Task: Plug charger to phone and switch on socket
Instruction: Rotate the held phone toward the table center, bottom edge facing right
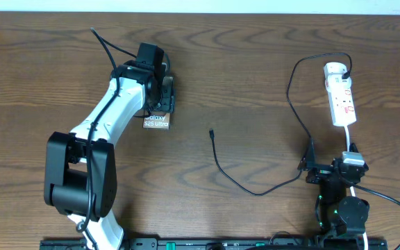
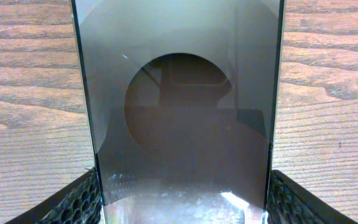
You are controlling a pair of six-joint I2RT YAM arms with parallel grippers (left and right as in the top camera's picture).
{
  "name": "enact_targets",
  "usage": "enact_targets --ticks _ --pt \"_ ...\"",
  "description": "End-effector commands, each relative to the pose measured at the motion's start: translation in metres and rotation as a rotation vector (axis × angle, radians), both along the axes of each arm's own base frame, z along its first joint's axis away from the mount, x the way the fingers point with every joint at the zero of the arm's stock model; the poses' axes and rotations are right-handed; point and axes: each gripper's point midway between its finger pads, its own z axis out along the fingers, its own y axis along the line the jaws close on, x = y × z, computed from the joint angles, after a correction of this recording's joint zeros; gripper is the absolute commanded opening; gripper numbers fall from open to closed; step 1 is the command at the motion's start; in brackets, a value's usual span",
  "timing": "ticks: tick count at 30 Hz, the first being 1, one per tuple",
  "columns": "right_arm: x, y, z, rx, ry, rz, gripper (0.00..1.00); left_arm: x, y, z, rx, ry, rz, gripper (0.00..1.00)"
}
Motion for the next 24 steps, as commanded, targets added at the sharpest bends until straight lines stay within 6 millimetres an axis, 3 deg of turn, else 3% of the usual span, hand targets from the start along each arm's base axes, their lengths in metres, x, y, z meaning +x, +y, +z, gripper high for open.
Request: enact_targets --ticks 1,13,20,24 --pt "0.0 0.001 0.0 -0.008 0.001 0.005 0.99 0.008 0.001 0.014 -0.004 -0.04 0.016 0.61" --pt "0.0 0.001 0.0 -0.008 0.001 0.005 0.99 0.016 0.017 0.041 -0.15 -0.08 0.392 0.61" --pt "0.0 0.001 0.0 -0.008 0.001 0.005 0.99 0.014 0.005 0.061 -0.355 -0.039 0.478 0.54" --pt "0.0 0.001 0.0 -0.008 0.001 0.005 0.99 0.008 -0.014 0.07 -0.515 0.044 0.528 0.53"
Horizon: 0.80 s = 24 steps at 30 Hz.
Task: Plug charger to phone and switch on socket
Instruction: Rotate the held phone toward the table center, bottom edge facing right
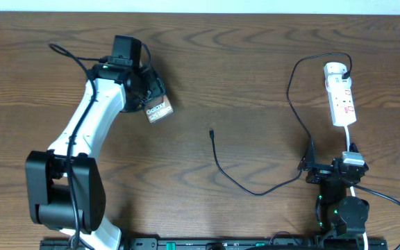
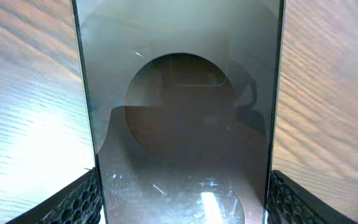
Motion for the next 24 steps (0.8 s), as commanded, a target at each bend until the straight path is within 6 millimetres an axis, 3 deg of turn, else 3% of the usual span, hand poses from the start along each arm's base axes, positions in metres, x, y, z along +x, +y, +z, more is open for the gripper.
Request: enact_targets --ticks 1,13,16,24 --pt "0.0 0.001 0.0 -0.008 0.001 0.005 0.99 -0.001 -0.028 0.029 -0.228 0.016 0.054 0.52" --pt "0.0 0.001 0.0 -0.008 0.001 0.005 0.99 -0.022 -0.078 0.059 -0.639 0.254 0.178 0.52" --pt "0.0 0.001 0.0 -0.008 0.001 0.005 0.99 -0.027 -0.085 0.066 -0.714 0.322 0.217 0.45" --pt "0.0 0.001 0.0 -0.008 0.001 0.005 0.99 -0.037 -0.099 0.083 -0.862 0.485 0.301 0.45"
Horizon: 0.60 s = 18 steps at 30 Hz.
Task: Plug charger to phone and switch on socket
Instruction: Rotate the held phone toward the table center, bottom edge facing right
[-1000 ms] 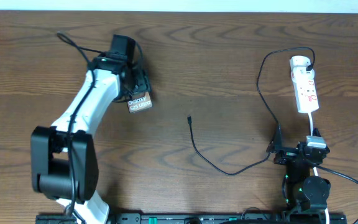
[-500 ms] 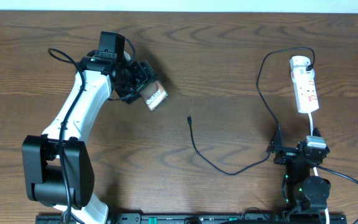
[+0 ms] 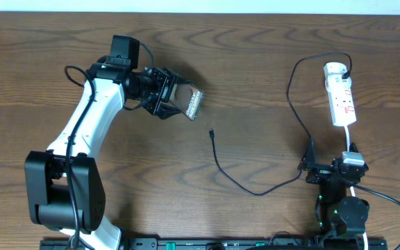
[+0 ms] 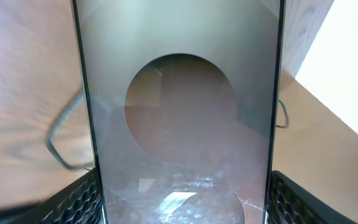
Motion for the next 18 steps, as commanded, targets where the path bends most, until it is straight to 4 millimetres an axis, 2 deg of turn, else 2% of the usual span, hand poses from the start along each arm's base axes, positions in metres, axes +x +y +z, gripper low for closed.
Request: enact_targets --ticks 1,18 --pt "-0.0001 0.0015 -0.0004 -0.008 0.001 0.005 0.99 -0.005 -0.0124 0.0356 -0.15 0.074 0.03 0.45" --pt "-0.0001 0.0015 -0.0004 -0.008 0.001 0.005 0.99 -0.0071 -0.0149 0.0394 -0.186 0.147 0.064 0.45"
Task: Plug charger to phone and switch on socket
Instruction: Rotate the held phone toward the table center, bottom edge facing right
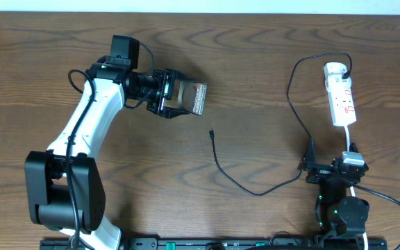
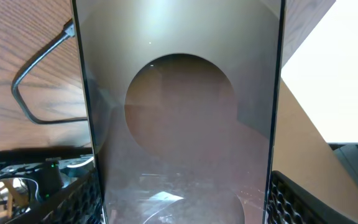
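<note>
My left gripper (image 1: 169, 96) is shut on the phone (image 1: 188, 98), held clear of the table and pointing right, toward the cable's free end. In the left wrist view the phone (image 2: 179, 112) fills the frame with its dark glassy face, clamped between both black fingers (image 2: 73, 202). The black charger cable (image 1: 238, 182) curves across the table, its small plug tip (image 1: 212, 130) lying just below and right of the phone. The white socket strip (image 1: 341, 94) lies at the far right, the cable plugged in at its top. My right gripper (image 1: 325, 170) rests folded at the bottom right; its jaws are not discernible.
The brown wooden table (image 1: 255, 62) carries only these items. A white cord runs from the strip down past the right arm's base (image 1: 346, 208). A black rail lines the front edge.
The left gripper has turned the phone a little further and shifted it slightly right, so its face now shows more flatly from above. The cable, strip and right arm have not moved.
The left gripper held the phone low at the table's upper left, label side up. Then the arm had swung left with it tilted. Later the phone was lifted and pointing right toward the cable tip, and now sits slightly further right.
</note>
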You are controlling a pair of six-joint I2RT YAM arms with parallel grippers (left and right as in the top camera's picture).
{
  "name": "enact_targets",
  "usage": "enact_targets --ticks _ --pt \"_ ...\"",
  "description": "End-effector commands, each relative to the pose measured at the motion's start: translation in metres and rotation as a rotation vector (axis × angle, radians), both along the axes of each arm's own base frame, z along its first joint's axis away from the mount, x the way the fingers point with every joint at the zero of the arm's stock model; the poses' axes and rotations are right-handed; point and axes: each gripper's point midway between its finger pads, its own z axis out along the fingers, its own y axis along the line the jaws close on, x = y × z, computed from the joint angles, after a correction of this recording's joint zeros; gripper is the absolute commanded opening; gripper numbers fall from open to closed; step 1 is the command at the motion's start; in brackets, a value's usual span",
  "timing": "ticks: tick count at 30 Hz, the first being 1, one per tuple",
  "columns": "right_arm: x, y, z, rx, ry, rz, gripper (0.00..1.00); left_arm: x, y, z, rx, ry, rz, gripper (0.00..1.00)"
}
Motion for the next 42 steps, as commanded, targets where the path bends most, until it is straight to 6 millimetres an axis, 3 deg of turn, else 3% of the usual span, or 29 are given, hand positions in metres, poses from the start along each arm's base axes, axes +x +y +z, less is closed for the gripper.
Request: enact_targets --ticks 1,8,22,42 --pt "0.0 0.001 0.0 -0.008 0.001 0.005 0.99 0.0 -0.004 0.026 -0.061 -0.027 -0.005 0.44" --pt "0.0 0.001 0.0 -0.008 0.001 0.005 0.99 0.007 0.005 0.014 0.026 -0.039 0.034 0.41" --pt "0.0 0.001 0.0 -0.008 0.001 0.005 0.99 0.032 0.054 -0.026 0.39 -0.091 0.193 0.41" --pt "0.0 0.001 0.0 -0.008 0.001 0.005 0.99 0.04 0.076 -0.036 0.536 -0.145 0.216 0.41"
